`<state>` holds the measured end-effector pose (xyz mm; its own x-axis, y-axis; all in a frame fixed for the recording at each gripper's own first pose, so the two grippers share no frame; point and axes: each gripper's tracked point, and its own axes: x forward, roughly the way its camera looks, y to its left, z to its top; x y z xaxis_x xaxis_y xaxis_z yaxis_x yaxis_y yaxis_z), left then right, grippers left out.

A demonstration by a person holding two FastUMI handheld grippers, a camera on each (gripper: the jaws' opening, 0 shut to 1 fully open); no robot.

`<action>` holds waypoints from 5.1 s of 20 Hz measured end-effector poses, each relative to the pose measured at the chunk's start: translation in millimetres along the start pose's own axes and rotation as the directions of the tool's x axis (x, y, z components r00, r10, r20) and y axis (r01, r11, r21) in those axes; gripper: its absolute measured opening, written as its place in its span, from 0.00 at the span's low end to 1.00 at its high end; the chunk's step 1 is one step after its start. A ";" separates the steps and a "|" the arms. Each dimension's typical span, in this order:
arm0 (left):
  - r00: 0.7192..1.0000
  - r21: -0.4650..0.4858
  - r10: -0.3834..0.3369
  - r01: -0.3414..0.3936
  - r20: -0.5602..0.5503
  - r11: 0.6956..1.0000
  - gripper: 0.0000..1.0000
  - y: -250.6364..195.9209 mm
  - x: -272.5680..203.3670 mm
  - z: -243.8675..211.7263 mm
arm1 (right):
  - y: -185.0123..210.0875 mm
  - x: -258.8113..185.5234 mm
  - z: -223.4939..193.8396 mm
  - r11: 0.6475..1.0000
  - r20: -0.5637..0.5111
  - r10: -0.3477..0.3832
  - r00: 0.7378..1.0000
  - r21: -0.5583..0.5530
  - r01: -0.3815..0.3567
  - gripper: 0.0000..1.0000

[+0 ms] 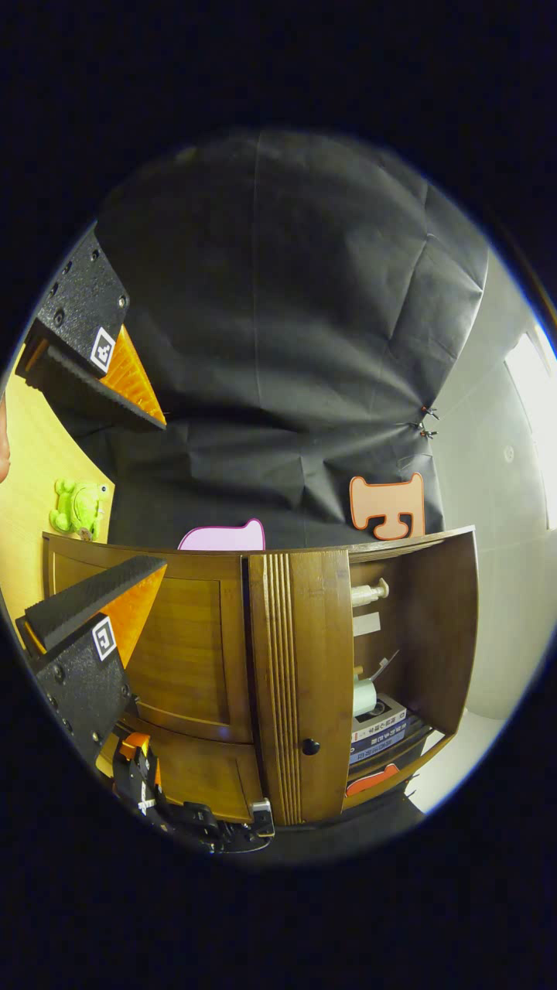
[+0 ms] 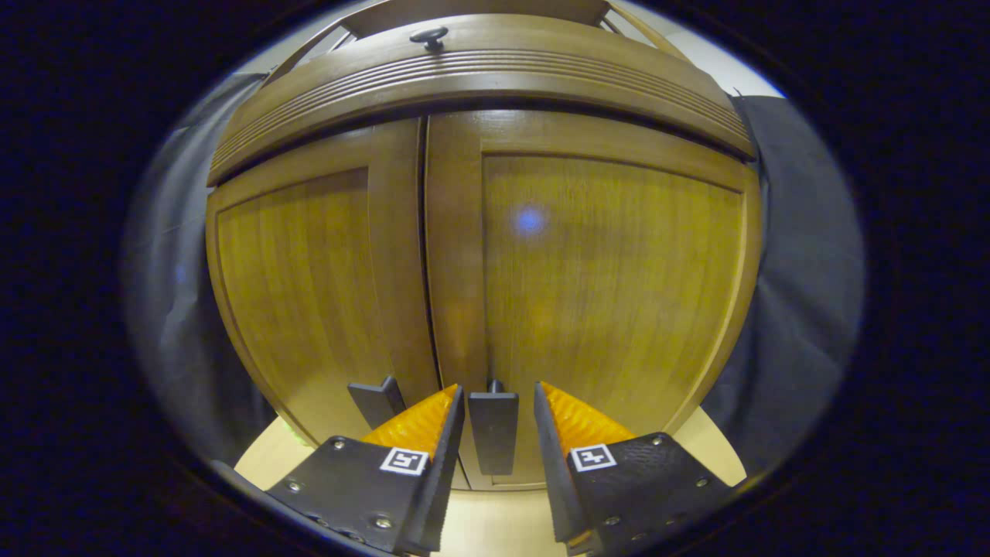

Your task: Open the right door of the double-door shoe cabinet with the right hand, and open the left door with the left hand.

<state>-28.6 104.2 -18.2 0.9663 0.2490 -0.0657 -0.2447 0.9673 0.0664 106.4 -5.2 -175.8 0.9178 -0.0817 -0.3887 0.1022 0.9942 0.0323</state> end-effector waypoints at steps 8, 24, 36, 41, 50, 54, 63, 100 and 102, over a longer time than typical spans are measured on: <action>1.000 -0.001 0.004 -0.004 -0.008 1.000 0.98 -4.1 -9.5 -2.3 | -0.2 -3.0 0.0 1.000 0.011 -0.019 1.000 0.017 0.019 0.28; 0.992 0.010 -0.126 0.126 -0.005 0.992 0.98 -60.6 -19.8 -2.5 | -17.6 -46.9 -7.8 0.998 0.046 -0.039 0.998 0.052 0.037 0.28; 0.955 -0.007 -0.297 0.297 -0.001 0.955 0.98 -125.2 -19.6 -7.5 | -32.8 -57.8 2.2 0.995 0.033 -0.069 0.997 0.069 0.066 0.29; 0.940 -0.013 -0.340 0.340 -0.014 0.940 0.98 -143.8 -17.4 -12.6 | -45.3 -67.7 2.0 0.991 0.031 -0.116 0.993 0.078 0.113 0.28; 0.913 -0.009 -0.408 0.408 -0.027 0.913 0.98 -172.7 -20.3 -18.6 | -81.7 -95.4 -8.7 0.968 0.016 -0.227 0.974 0.114 0.223 0.27; 0.902 -0.018 -0.430 0.430 -0.034 0.903 0.98 -183.1 -22.7 -22.2 | -91.6 -101.9 -11.0 0.958 0.012 -0.261 0.965 0.125 0.258 0.27; 0.893 -0.024 -0.448 0.448 -0.043 0.894 0.99 -195.1 -24.5 -25.2 | -136.7 -126.2 -13.1 0.924 0.016 -0.356 0.934 0.157 0.349 0.27; 0.822 -0.104 -0.489 0.481 -0.293 0.871 0.87 -296.8 58.8 -149.9 | -241.3 -192.6 -4.1 0.816 0.075 -0.576 0.814 0.119 0.566 0.17; 0.825 -0.104 -0.476 0.468 -0.304 0.878 0.77 -297.6 64.2 -157.1 | -241.1 -193.9 -5.0 0.815 0.073 -0.577 0.813 0.120 0.567 0.17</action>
<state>93.7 -160.2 -198.5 0.8897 -0.2401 -0.3883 0.2289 0.9705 -0.0756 -98.1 -228.7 -112.8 0.7154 -0.6454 -0.2676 0.6501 0.7552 -0.0834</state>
